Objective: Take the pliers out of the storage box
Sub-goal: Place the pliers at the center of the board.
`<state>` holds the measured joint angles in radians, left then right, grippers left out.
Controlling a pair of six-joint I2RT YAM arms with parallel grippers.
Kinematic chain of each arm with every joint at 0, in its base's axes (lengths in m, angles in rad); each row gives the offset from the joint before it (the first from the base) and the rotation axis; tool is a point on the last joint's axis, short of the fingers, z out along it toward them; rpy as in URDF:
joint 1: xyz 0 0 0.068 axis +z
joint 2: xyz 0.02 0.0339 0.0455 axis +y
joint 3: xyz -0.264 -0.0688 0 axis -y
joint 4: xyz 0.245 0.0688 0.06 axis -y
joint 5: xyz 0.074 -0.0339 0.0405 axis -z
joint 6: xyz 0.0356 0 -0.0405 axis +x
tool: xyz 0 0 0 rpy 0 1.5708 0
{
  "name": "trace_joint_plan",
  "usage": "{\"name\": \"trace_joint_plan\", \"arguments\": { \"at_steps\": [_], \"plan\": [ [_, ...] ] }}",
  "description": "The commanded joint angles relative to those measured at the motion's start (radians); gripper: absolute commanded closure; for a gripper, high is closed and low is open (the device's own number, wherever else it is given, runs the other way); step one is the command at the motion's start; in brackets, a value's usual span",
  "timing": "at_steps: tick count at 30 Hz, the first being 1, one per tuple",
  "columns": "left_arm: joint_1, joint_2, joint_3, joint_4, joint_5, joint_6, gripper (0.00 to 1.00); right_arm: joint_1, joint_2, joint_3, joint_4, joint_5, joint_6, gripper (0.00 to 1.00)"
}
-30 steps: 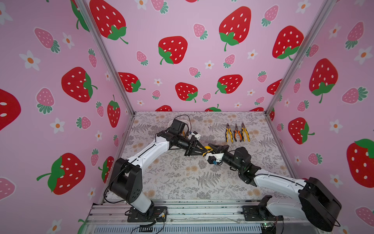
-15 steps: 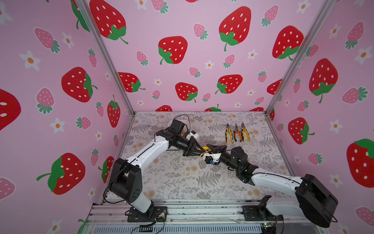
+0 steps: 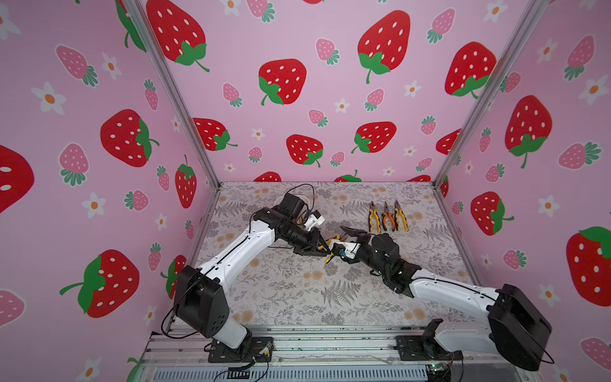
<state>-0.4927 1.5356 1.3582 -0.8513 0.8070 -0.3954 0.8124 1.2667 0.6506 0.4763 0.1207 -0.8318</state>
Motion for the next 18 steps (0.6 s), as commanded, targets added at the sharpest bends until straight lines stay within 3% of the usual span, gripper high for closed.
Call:
{"name": "trace_joint_plan", "arguments": {
  "at_steps": [1,6,11,15,18],
  "plan": [
    [0.008,-0.027,-0.026,-0.057,-0.215,0.04,1.0,-0.007,-0.093,0.079,-0.055,0.08,0.155,0.33],
    [0.033,-0.087,-0.097,0.096,-0.244,-0.03,1.0,-0.006,-0.165,0.133,-0.3,0.153,0.418,0.35],
    [0.052,-0.118,-0.158,0.242,-0.192,-0.113,1.0,-0.028,-0.163,0.245,-0.581,0.298,0.783,0.39],
    [0.057,-0.132,-0.211,0.337,-0.143,-0.156,1.0,-0.088,-0.135,0.34,-0.764,0.27,1.05,0.41],
    [0.056,-0.171,-0.265,0.449,-0.083,-0.179,1.0,-0.17,-0.122,0.369,-0.841,0.106,1.196,0.31]
  ]
}}
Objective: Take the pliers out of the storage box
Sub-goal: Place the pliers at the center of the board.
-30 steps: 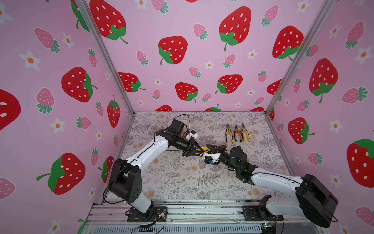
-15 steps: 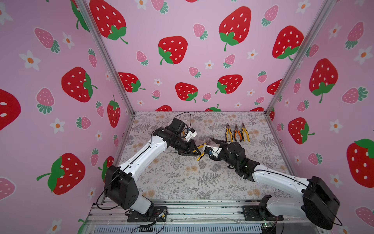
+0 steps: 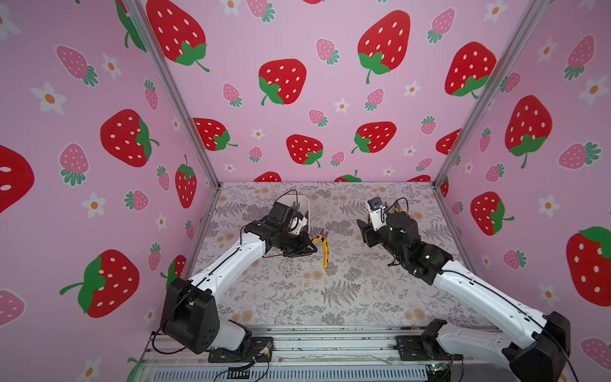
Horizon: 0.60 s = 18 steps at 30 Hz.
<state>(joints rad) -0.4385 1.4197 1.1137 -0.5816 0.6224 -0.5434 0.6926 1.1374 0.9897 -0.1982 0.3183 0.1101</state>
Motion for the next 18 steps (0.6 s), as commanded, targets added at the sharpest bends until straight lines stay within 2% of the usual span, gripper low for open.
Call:
{"name": "trace_joint_plan", "arguments": {
  "at_steps": [1,4,5,6,7,9,10,13,18],
  "plan": [
    [0.002,-0.08,-0.044,0.222,0.106,-0.043,1.0,-0.094,0.01,0.027,-0.176,-0.171,0.309,0.28],
    [0.003,-0.154,-0.119,0.342,0.091,-0.085,1.0,-0.196,0.015,-0.007,-0.154,-0.39,0.415,0.26],
    [0.002,-0.174,-0.144,0.375,0.077,-0.096,1.0,-0.223,0.017,-0.027,-0.131,-0.452,0.46,0.32],
    [0.003,-0.189,-0.167,0.412,0.073,-0.11,1.0,-0.235,0.021,-0.041,-0.113,-0.503,0.498,0.4],
    [0.002,-0.205,-0.192,0.447,0.057,-0.124,1.0,-0.24,0.031,-0.051,-0.097,-0.553,0.535,0.54],
    [0.0,-0.232,-0.245,0.529,0.043,-0.155,1.0,-0.232,0.075,-0.041,-0.106,-0.633,0.592,0.88],
    [-0.002,-0.244,-0.274,0.573,0.032,-0.173,1.0,-0.222,0.099,-0.035,-0.112,-0.667,0.608,0.94],
    [-0.025,-0.276,-0.329,0.636,-0.03,-0.169,1.0,-0.159,0.142,-0.01,-0.145,-0.667,0.609,0.92],
    [-0.076,-0.291,-0.346,0.621,-0.128,-0.094,1.0,-0.057,0.203,0.065,-0.229,-0.614,0.593,0.91]
  ]
}}
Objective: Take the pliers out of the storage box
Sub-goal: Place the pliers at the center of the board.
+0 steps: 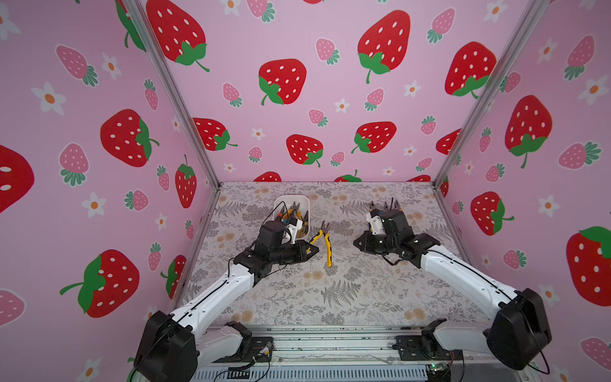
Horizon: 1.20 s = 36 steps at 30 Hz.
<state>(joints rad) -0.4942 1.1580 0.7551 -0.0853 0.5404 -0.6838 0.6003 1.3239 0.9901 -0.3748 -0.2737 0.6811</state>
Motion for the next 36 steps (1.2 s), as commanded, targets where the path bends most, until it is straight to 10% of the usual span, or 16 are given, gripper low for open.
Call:
{"name": "trace_joint_plan", "arguments": {
  "at_steps": [1,19,36],
  "plan": [
    [-0.027,-0.03,0.011,0.126,-0.059,0.053,1.0,0.052,0.039,0.083,-0.066,-0.025,0.019,0.91],
    [-0.082,-0.004,-0.112,0.403,-0.08,-0.024,1.0,0.2,0.257,0.278,-0.037,-0.067,0.071,0.91],
    [-0.107,-0.018,-0.227,0.669,-0.134,-0.072,1.0,0.109,0.203,0.367,-0.202,0.143,0.02,0.83]
  ]
}}
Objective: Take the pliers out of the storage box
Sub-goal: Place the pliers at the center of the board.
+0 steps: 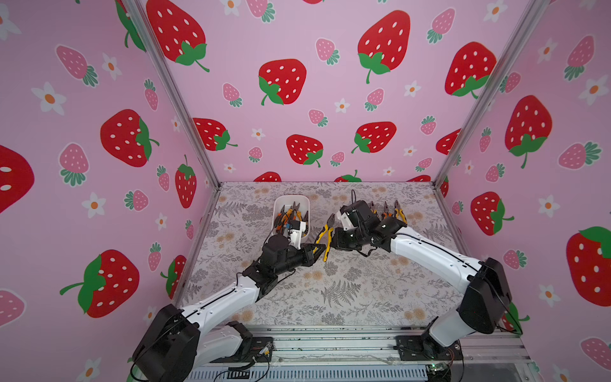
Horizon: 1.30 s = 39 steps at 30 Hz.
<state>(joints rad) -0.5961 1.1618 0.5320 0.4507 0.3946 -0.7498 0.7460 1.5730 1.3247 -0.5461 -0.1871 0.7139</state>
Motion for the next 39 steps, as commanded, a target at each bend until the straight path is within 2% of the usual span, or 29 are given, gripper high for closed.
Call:
{"name": "trace_joint_plan", "arguments": {
  "at_steps": [1,2,4,6,12,21,25,38,39],
  "plan": [
    [-0.005,-0.021,-0.008,0.14,0.009,-0.01,1.0,-0.049,-0.052,0.038,-0.037,0.065,-0.013,0.83],
    [-0.004,-0.022,-0.01,0.141,0.009,-0.011,1.0,-0.061,-0.055,0.047,-0.044,0.072,-0.013,0.82],
    [-0.006,-0.02,-0.012,0.143,0.007,-0.011,1.0,-0.083,-0.059,0.071,-0.056,0.08,-0.009,0.7],
    [-0.007,-0.019,-0.012,0.143,0.007,-0.011,1.0,-0.091,-0.058,0.096,-0.058,0.074,-0.003,0.62],
    [-0.01,-0.013,-0.006,0.138,0.007,-0.008,1.0,-0.093,0.045,0.22,-0.13,0.057,0.092,0.51],
    [-0.019,-0.01,0.005,0.118,-0.005,0.009,1.0,-0.085,0.132,0.315,-0.193,0.095,0.141,0.49],
    [-0.024,-0.002,0.01,0.119,-0.005,0.009,1.0,-0.083,0.155,0.323,-0.18,0.065,0.149,0.49],
    [-0.03,0.015,0.02,0.112,-0.008,0.015,1.0,-0.06,0.11,0.304,-0.135,0.065,0.163,0.49],
    [-0.03,0.016,0.02,0.113,-0.009,0.013,1.0,-0.056,0.113,0.303,-0.133,0.062,0.162,0.45]
  ]
}}
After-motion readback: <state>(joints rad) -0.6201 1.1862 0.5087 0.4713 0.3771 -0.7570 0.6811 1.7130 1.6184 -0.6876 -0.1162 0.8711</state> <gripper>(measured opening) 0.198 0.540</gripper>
